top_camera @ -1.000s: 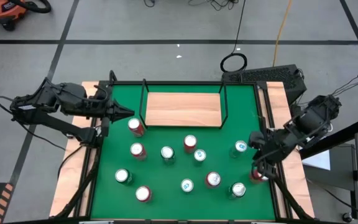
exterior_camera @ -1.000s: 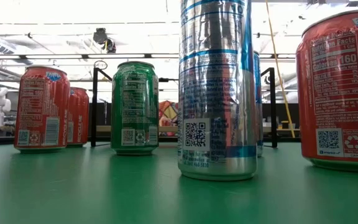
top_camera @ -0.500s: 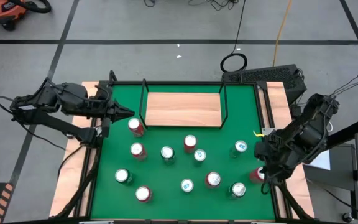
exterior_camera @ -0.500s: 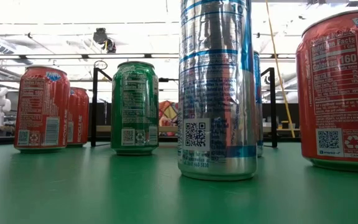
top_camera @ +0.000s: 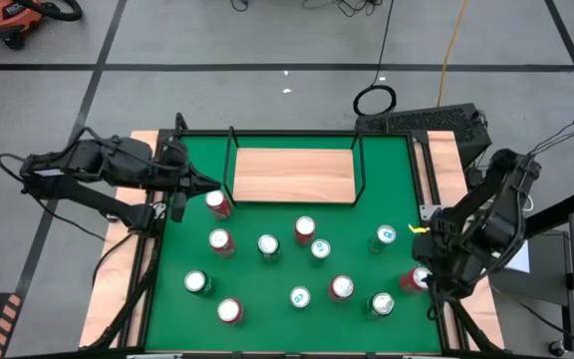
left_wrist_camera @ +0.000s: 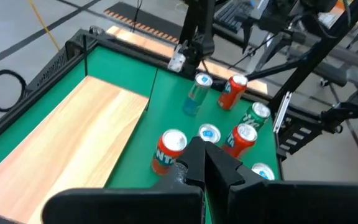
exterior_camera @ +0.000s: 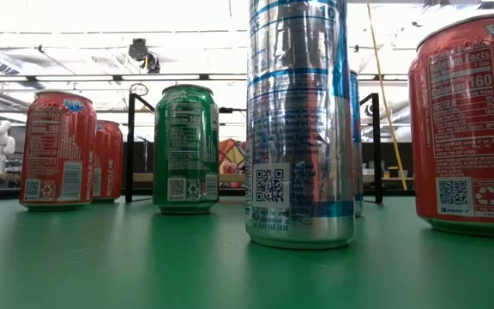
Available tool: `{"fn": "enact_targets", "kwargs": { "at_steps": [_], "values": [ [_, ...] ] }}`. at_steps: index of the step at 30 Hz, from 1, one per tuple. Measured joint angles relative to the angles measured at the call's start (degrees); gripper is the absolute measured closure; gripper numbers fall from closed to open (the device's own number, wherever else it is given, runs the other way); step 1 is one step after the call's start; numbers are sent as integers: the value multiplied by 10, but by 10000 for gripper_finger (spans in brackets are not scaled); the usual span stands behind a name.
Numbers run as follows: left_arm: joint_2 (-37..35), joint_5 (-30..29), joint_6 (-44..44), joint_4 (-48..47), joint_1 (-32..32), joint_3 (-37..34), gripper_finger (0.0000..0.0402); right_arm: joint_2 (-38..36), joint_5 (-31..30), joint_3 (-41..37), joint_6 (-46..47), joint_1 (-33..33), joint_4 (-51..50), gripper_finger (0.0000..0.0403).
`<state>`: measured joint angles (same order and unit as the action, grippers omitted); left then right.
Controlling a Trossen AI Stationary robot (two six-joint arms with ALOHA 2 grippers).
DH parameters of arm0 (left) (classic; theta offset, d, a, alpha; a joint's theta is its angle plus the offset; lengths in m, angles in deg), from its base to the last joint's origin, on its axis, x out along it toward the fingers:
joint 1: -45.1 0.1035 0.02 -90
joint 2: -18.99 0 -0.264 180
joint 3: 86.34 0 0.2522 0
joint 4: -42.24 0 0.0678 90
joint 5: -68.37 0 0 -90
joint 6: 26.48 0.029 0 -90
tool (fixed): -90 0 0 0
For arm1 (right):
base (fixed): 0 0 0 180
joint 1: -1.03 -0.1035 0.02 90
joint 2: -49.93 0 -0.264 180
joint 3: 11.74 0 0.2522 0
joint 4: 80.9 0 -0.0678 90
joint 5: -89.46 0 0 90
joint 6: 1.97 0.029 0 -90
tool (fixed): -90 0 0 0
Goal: Place canned beverage on shelf
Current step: Put the red soda can on the shelf
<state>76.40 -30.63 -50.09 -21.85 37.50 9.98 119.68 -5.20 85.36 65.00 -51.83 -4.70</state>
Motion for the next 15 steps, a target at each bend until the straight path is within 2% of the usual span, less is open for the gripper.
{"fn": "enact_targets", "kwargs": {
  "at_steps": [7,10,15],
  "values": [
    [12,1,-1,2,0,0,402,0,-33,-22,17,-31,8,87],
    [16,19,-21,1,0,0,402,0,-46,-22,28,-47,8,86],
    [16,31,-44,0,0,0,402,0,-58,-22,30,-70,7,61]
  ]
}}
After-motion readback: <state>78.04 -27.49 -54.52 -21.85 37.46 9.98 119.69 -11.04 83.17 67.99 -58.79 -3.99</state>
